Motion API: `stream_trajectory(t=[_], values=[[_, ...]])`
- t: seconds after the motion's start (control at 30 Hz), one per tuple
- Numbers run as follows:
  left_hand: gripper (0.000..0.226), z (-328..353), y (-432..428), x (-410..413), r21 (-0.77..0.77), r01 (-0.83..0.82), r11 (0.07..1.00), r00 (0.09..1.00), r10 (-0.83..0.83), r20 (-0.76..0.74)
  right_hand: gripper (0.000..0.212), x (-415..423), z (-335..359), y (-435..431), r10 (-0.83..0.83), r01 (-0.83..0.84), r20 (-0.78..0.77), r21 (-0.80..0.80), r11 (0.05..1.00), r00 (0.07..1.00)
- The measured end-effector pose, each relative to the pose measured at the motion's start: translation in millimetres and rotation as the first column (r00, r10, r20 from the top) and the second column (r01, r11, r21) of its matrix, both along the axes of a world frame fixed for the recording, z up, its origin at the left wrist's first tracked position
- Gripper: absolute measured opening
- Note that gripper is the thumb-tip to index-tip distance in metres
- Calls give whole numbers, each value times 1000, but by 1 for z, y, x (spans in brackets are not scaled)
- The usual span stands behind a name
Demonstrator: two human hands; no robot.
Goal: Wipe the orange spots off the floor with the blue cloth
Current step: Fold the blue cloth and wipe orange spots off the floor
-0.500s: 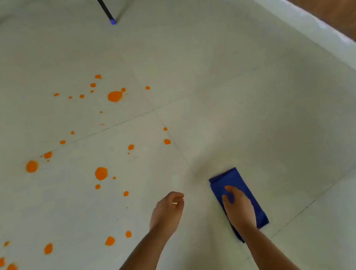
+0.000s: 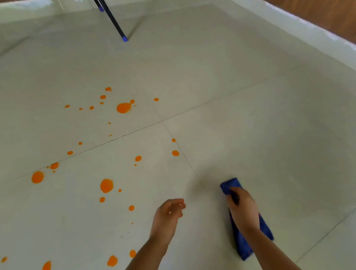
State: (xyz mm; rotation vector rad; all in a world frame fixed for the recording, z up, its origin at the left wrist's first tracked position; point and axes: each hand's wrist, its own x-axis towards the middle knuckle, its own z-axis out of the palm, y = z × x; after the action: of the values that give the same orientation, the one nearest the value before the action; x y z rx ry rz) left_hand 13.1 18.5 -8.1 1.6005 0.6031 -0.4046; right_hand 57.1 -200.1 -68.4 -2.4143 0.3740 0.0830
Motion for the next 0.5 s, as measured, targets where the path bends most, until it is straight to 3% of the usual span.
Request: stream_trajectory(t=[0.1,0.23,0.3,0.37,0.43,0.5], values=[[22,18,2,15,-39,-45,998,999,45,14,9,16,38,32,-46,47,-12,381,923,999],[28,56,20,35,47,-70,996,992,65,109,20,33,104,80,36,150,-202,823,548,979],[34,85,38,40,94,-55,994,982,37,184,31,36,139,98,151,180,-238,929,322,959],[37,115,65,35,122,-37,992,969,6,246,37,33,167,117,256,193,-229,968,159,939],[42,138,90,26,127,3,992,968,-34,247,37,30,188,135,339,186,-207,978,93,918],[50,157,117,6,110,-40,993,976,16,216,38,25,199,162,426,193,-218,976,101,878]])
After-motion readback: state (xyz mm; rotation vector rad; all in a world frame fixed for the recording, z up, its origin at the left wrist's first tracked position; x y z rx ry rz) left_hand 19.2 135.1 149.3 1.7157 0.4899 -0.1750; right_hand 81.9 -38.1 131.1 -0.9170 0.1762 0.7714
